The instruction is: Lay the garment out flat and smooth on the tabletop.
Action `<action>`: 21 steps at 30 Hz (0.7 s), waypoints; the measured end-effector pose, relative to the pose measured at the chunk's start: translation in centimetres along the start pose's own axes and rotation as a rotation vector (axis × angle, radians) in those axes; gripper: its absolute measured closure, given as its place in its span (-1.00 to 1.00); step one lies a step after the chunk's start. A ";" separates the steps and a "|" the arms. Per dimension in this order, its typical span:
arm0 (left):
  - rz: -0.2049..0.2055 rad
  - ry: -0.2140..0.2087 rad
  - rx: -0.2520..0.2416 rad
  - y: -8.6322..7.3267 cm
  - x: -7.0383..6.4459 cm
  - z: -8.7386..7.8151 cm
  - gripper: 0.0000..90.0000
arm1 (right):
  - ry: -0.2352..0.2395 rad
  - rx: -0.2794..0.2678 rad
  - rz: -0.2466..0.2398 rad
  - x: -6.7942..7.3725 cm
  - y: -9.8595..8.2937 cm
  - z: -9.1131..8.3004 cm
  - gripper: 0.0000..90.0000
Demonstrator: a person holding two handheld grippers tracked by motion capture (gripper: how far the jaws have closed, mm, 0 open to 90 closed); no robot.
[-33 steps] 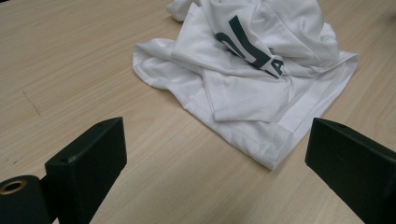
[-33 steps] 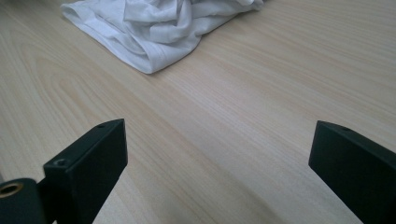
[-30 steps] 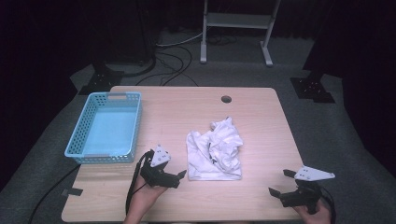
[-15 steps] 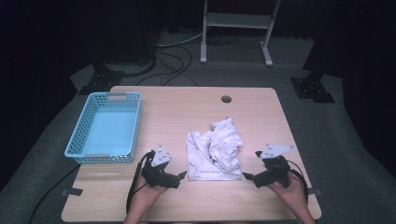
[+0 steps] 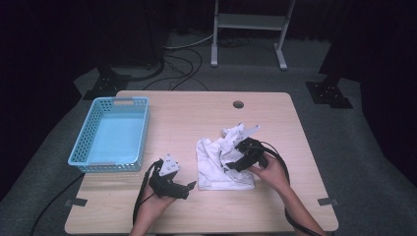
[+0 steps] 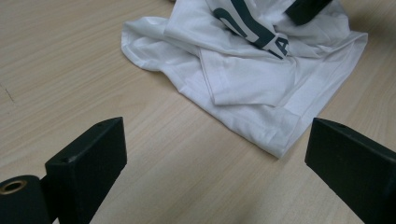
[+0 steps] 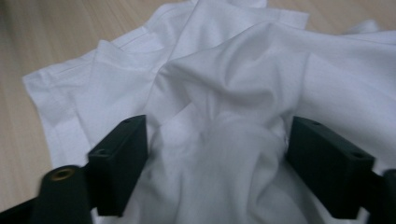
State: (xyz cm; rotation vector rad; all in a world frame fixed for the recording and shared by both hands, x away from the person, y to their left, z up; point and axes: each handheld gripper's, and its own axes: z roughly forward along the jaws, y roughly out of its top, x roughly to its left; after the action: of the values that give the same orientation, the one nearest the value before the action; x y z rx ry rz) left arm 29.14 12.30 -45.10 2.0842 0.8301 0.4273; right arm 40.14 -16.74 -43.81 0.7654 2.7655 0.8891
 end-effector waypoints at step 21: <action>0.058 -0.108 0.038 -0.5 -1.7 0.4 -0.88 | 0.096 -0.058 -0.028 8.1 0.0 0.3 0.55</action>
State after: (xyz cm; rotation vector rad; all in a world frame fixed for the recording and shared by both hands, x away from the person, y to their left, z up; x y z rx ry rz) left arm 27.93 11.16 -45.75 2.1505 0.7212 0.3285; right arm 33.20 -12.45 -43.86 0.6909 2.8111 1.0211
